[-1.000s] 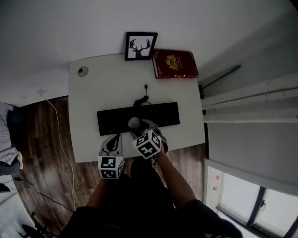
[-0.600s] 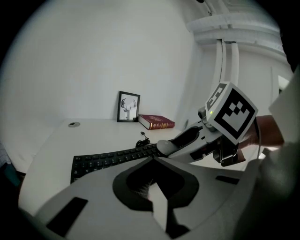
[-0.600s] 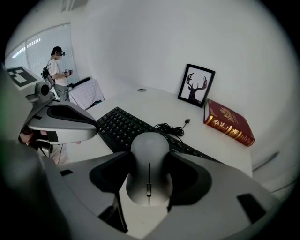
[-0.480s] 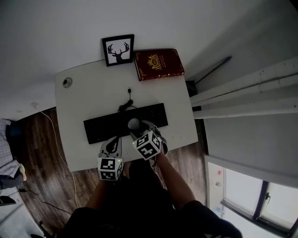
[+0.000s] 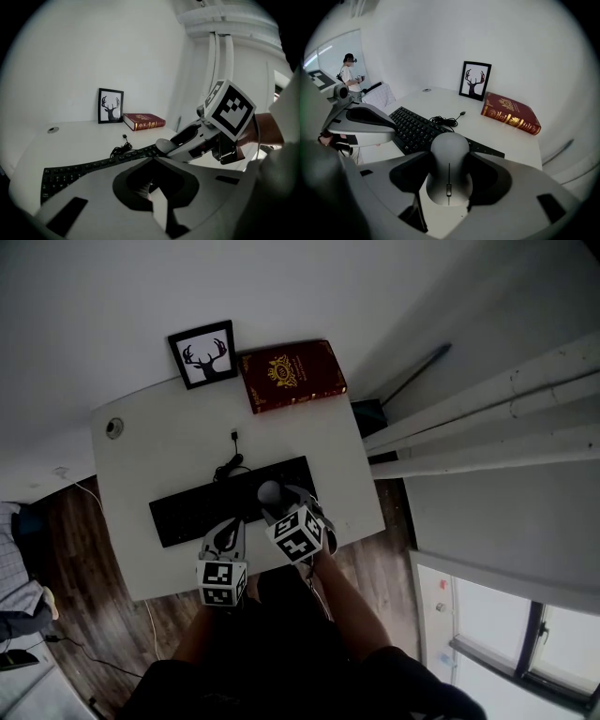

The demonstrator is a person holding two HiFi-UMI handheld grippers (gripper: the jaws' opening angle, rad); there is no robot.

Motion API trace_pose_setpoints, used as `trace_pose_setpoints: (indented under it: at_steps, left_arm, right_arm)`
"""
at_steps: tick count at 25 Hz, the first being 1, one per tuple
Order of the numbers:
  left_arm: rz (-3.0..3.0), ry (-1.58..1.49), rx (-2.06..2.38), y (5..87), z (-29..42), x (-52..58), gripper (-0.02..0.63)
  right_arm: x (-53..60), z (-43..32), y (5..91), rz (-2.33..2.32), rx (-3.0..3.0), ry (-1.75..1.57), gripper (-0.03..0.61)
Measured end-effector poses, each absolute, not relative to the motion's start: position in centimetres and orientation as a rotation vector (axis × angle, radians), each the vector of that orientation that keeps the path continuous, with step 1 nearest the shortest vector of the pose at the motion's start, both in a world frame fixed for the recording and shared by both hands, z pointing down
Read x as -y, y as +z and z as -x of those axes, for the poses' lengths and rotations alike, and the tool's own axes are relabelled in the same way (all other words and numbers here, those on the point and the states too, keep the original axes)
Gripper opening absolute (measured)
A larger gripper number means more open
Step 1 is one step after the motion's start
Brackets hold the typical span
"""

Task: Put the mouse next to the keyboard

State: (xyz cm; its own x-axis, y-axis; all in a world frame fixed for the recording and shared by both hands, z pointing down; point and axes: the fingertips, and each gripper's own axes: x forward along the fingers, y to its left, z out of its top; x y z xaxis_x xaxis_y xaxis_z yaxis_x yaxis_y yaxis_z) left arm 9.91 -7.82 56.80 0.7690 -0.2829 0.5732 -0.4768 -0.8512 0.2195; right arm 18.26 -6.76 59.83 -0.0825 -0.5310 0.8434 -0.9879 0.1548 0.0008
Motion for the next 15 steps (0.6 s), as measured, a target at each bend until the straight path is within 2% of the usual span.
trace_pose_setpoints:
  at_steps: [15]
  left_arm:
    - [-2.608,0.803,0.553,57.6,-18.3,6.6,0.000]
  right_arm:
    - [5.3,-26.2,60.5,-1.509,1.704,0.856,0.279]
